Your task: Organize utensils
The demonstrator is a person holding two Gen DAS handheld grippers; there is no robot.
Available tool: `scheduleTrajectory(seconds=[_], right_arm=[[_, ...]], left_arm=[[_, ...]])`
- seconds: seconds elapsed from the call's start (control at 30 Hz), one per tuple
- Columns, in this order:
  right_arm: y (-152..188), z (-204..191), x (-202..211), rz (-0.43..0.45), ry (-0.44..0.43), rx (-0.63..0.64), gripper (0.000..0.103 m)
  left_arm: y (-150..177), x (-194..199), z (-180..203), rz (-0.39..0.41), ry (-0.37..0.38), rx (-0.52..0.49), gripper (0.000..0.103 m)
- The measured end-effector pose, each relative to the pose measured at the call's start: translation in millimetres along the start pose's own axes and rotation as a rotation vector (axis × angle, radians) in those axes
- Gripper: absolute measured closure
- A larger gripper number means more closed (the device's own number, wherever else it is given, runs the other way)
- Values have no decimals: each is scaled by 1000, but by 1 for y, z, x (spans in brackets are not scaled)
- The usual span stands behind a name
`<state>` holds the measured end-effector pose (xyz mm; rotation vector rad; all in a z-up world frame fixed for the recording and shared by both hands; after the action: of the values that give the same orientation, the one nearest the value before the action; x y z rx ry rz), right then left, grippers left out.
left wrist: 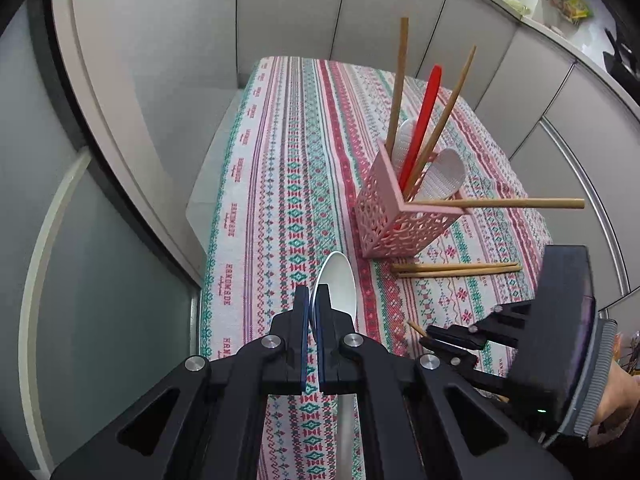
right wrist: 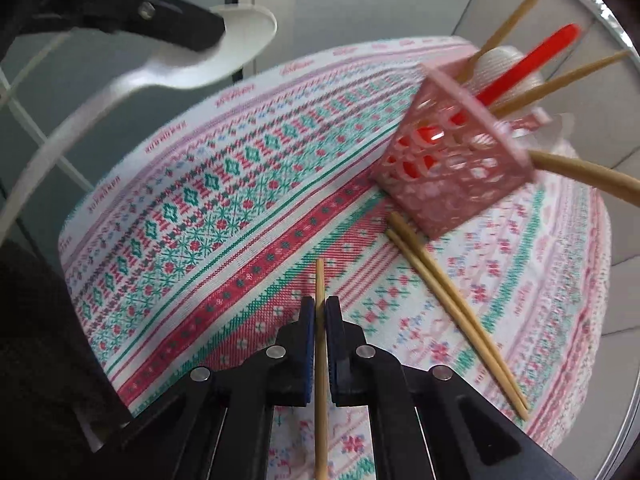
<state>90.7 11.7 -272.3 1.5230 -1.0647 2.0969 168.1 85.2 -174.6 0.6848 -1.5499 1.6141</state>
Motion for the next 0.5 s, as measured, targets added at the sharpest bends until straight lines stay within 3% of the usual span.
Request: scheduleTrajectory(seconds=[0.23, 0.5], right_arm=[[22, 20, 67, 131, 80, -87, 98], [16, 105, 116, 270, 161, -243, 98]], left_arm=[[-18, 18, 10, 112, 18, 1, 101], [-55, 42, 30, 281, 48, 3, 101]])
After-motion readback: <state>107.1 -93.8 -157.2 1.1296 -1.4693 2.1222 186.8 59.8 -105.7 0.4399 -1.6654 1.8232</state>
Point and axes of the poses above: each gripper's, at about its wrist camera, not at the fingertips, and x roughly against the way its jaws point, z to its right, y to its underside, the point moved 9 cm from there along -x, roughly the way its jaws point, and after that the axes turned 3 degrees about z, right-handed, at the moved point
